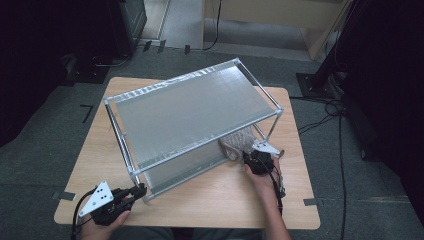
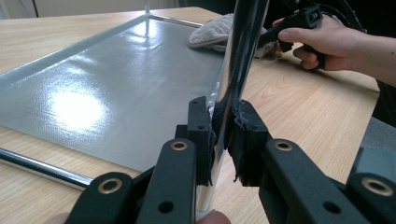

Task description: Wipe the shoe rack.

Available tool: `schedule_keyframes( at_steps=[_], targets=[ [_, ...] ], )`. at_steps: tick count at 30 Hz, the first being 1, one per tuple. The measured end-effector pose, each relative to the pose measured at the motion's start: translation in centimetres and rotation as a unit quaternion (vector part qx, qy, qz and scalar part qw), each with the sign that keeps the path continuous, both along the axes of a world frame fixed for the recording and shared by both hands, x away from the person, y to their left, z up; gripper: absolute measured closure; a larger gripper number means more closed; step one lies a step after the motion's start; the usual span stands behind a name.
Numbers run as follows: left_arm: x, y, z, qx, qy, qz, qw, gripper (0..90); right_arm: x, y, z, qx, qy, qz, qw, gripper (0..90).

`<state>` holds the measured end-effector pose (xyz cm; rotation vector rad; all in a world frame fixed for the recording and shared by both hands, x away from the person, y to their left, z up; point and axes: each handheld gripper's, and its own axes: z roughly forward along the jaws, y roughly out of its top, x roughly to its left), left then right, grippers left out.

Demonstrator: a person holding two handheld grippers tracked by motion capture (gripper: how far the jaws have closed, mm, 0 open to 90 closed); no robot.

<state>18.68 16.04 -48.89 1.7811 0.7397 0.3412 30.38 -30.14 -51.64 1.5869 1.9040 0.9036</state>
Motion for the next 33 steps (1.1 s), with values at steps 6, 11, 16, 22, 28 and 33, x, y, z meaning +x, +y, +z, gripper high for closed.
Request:
schedule_keyframes(
  at_steps=[6, 11, 16, 22, 28, 33],
  targets=[
    [0.2, 0.7, 0.0, 0.0, 0.004, 0.012, 0.9999, 79.3, -1.1, -0.4, 0.2, 0.003, 0.02, -0.003, 0.9998, 70.2],
    [0.4, 1.3, 0.0, -0.003, 0.007, 0.025, 0.9997, 79.1, -2.1, -1.6, 0.8, -0.016, 0.029, -0.019, 0.9993, 71.0],
    [0.4, 1.3, 0.0, -0.005, 0.008, 0.025, 0.9996, 79.1, -2.6, -3.3, 2.2, 0.006, -0.056, -0.07, 0.996, 70.3],
    [0.5, 1.1, 0.0, -0.007, 0.01, 0.02, 0.9997, 79.2, -0.6, -3.5, 0.6, -0.001, -0.053, -0.096, 0.994, 70.1],
    [0.6, 1.0, 0.0, -0.007, 0.009, 0.015, 0.9998, 79.2, -0.5, -0.4, 0.0, -0.009, -0.023, -0.047, 0.9986, 70.1],
    [0.6, 0.9, 0.0, -0.006, 0.009, 0.014, 0.9998, 79.3, -1.4, 2.8, 0.1, -0.013, -0.018, 0.005, 0.9997, 70.1]
  ],
)
